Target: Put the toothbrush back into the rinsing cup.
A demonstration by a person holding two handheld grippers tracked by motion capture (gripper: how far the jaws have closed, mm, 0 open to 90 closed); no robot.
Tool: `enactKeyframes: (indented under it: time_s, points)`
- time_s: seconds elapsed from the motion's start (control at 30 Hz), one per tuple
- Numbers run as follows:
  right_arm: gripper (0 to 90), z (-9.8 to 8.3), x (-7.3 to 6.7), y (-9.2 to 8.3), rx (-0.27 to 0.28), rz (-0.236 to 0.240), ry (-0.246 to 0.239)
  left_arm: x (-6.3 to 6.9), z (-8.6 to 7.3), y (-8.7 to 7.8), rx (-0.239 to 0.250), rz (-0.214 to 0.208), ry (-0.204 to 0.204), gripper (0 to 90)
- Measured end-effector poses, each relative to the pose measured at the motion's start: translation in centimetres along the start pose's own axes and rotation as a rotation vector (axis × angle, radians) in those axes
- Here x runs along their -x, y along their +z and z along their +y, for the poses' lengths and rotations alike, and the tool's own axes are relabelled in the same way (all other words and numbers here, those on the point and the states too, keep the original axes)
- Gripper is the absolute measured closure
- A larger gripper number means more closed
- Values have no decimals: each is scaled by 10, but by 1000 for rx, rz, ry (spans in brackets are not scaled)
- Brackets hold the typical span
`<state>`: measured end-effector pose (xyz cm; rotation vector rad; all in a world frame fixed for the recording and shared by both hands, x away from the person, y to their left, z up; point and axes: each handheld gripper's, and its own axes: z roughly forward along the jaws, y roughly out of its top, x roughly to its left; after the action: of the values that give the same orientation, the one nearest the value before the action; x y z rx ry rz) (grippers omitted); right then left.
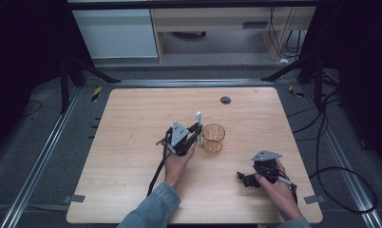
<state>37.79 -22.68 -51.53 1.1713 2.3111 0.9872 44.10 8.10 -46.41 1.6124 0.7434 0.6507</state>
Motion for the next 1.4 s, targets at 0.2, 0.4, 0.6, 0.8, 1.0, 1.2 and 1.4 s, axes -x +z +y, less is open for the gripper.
enactKeyframes:
  time_s: [0.2, 0.4, 0.6, 0.8, 1.0, 1.2, 1.4]
  points:
    - [8, 0, 0, 0, -1, -1, -1, 1, -1, 0, -16, -4, 1, 781]
    - [8, 0, 0, 0, -1, 1, 2, 2, 0, 0, -28, 0, 2, 779]
    - [8, 0, 0, 0, -1, 2, 2, 0, -1, -1, -34, -2, -1, 763]
    - [8, 0, 0, 0, 0, 1, 0, -1, 4, -4, -32, 2, 5, 711]
    - [8, 0, 0, 0, 0, 2, -1, -1, 6, -3, -50, 4, 12, 632]
    - [8, 0, 0, 0, 0, 2, -1, -2, 11, -2, -94, -24, 31, 450]
    - [8, 0, 0, 0, 0, 2, -1, -6, 15, -6, -120, -33, 28, 367]
